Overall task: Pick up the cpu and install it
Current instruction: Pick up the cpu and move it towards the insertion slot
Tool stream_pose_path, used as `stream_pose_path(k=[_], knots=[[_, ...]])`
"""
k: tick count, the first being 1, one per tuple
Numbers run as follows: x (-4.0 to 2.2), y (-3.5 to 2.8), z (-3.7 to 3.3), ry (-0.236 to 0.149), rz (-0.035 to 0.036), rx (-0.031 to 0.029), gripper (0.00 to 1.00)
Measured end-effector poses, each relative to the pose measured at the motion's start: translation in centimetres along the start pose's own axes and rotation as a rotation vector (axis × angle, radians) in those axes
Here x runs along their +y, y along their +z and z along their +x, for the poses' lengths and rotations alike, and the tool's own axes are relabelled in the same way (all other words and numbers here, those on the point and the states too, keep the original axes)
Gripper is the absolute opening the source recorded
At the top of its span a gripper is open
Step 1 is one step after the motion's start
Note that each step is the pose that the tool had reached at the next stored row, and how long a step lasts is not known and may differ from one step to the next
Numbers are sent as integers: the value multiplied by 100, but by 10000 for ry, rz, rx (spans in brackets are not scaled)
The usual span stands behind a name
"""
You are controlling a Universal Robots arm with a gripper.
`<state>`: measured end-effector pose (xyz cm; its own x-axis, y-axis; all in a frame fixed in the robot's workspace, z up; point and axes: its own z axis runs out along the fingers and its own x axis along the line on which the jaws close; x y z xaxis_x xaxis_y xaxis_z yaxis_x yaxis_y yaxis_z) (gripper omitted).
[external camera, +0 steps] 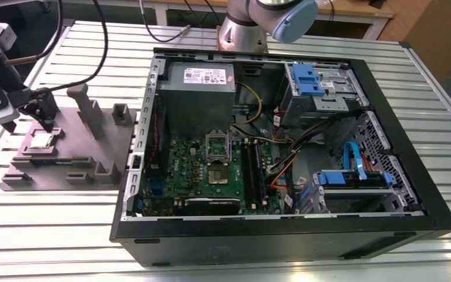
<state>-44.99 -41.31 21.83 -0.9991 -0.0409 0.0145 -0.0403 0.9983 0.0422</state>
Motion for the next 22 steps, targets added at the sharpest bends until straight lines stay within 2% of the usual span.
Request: stream_pose_path(k=[3, 9, 16, 22], knots=[[-3, 32, -14, 34, -2, -1, 72], [-8, 137, -17, 84, -3, -4, 72], [-12, 211, -18, 379, -7, -17, 72], [-15, 298, -19, 401, -7, -19, 72]])
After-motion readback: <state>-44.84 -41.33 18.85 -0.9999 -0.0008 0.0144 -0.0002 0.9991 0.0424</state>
